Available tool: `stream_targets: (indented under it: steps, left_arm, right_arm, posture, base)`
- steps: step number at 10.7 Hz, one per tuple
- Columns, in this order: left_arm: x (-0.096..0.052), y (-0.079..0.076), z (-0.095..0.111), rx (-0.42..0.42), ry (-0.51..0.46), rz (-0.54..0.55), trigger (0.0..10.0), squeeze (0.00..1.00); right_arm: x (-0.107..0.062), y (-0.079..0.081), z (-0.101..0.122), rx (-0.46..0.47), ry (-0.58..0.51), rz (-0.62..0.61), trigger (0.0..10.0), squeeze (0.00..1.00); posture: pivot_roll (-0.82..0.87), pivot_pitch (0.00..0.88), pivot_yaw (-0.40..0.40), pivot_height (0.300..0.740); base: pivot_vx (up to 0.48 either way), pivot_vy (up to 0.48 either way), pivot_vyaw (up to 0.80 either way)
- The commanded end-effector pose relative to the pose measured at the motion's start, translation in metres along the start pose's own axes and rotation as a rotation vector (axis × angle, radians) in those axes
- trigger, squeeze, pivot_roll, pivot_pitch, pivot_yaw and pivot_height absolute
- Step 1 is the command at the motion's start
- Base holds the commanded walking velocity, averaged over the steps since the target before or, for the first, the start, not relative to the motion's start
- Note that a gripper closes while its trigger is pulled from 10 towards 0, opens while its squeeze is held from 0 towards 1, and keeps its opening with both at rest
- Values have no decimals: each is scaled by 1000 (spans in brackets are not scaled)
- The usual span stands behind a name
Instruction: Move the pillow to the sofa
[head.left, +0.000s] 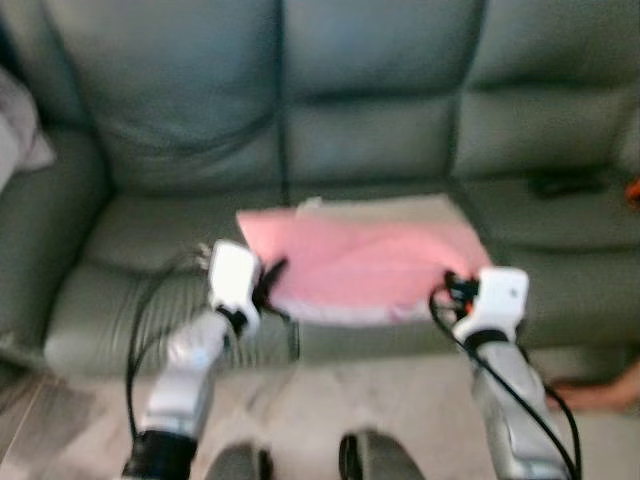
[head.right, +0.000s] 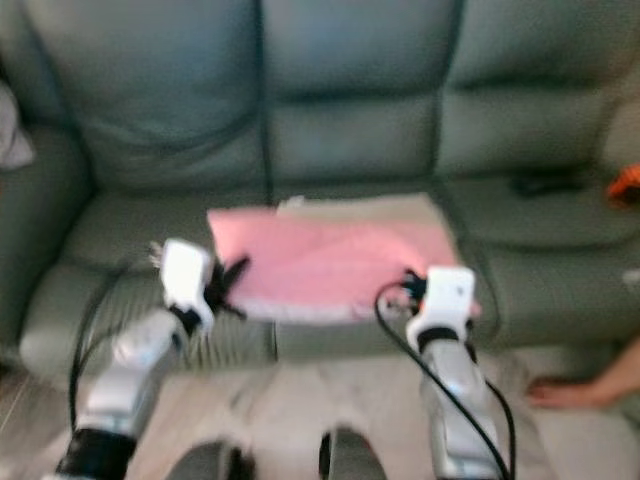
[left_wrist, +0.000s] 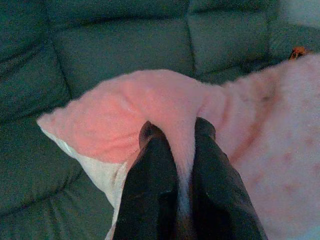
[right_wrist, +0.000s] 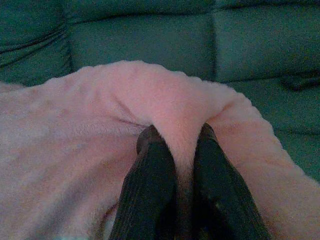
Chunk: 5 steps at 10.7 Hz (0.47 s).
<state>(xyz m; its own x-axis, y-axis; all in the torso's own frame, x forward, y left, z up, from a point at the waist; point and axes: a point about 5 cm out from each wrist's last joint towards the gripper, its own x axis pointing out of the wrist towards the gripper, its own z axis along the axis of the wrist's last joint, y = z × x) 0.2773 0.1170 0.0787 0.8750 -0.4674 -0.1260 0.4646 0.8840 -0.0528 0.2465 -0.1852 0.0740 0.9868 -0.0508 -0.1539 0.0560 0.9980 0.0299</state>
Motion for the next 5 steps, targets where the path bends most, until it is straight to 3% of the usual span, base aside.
stream_targets:
  steps: [1, 5]
  left_arm:
    - [-3, 8, 2, 16, -2, 27, 10000, 0]
    - [-4, 8, 2, 26, -3, 33, 10000, 0]
  right_arm:
    - [0, 7, 5, 3, -23, 22, 10000, 0]
    - [-1, 7, 4, 3, -23, 27, 10000, 0]
  posture:
    - [-65, 92, -34, 740]
    - [-61, 93, -34, 740]
  base:
    - [0, 480, 0]
    - [0, 480, 0]
